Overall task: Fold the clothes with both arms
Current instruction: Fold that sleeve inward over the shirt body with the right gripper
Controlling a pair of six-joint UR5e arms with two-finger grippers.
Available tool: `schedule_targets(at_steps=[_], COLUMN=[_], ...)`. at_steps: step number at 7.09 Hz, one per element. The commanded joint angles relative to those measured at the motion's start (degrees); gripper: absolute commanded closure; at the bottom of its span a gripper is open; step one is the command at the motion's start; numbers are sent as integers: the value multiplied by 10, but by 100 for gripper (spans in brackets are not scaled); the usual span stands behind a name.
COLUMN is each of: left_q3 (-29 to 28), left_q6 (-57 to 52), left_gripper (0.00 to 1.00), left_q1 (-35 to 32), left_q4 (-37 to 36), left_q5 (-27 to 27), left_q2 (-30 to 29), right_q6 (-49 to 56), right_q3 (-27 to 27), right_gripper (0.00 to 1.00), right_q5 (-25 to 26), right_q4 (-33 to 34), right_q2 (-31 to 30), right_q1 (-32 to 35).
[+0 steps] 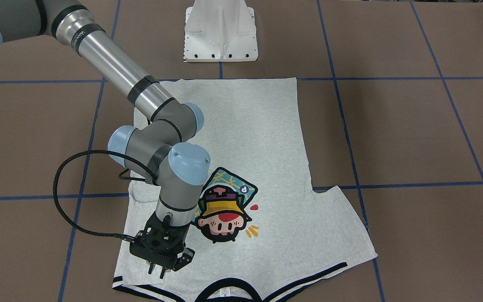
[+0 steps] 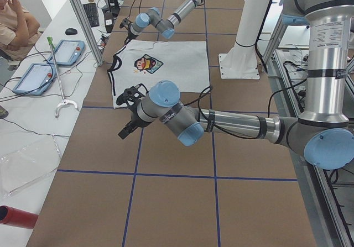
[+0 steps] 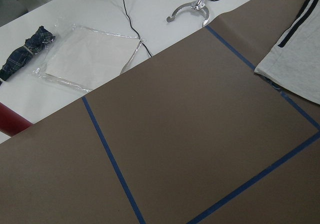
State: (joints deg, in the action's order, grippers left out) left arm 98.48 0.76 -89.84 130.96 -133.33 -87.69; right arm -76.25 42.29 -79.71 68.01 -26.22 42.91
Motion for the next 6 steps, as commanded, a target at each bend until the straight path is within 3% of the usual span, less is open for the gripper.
schedule_targets(at_steps=[1, 2, 3, 4, 5, 6], left_q3=[-4, 0, -18, -48, -67, -100], left_q6=[1, 0, 25, 139, 219, 308], left_gripper=[0, 0, 0, 0, 0, 1], left_q1=[2, 8, 33, 47, 87, 116], left_q4=[0, 3, 30, 41, 52, 54], left_q5=[0, 0, 3, 7, 12, 46], left_q2=[-8, -13, -28, -73, -102, -150], right_q6=[95, 139, 205, 290, 353, 438], right_q3=[44, 128, 224, 310, 375, 393], right_gripper=[0, 0, 0, 0, 0, 0], right_q5=[-99, -178, -273, -347, -392, -469], right_q4=[-1, 11, 77, 145, 156, 145], right_q2=[-8, -50, -92, -134, -195, -248], right_q1=[39, 75, 128, 183, 226, 275])
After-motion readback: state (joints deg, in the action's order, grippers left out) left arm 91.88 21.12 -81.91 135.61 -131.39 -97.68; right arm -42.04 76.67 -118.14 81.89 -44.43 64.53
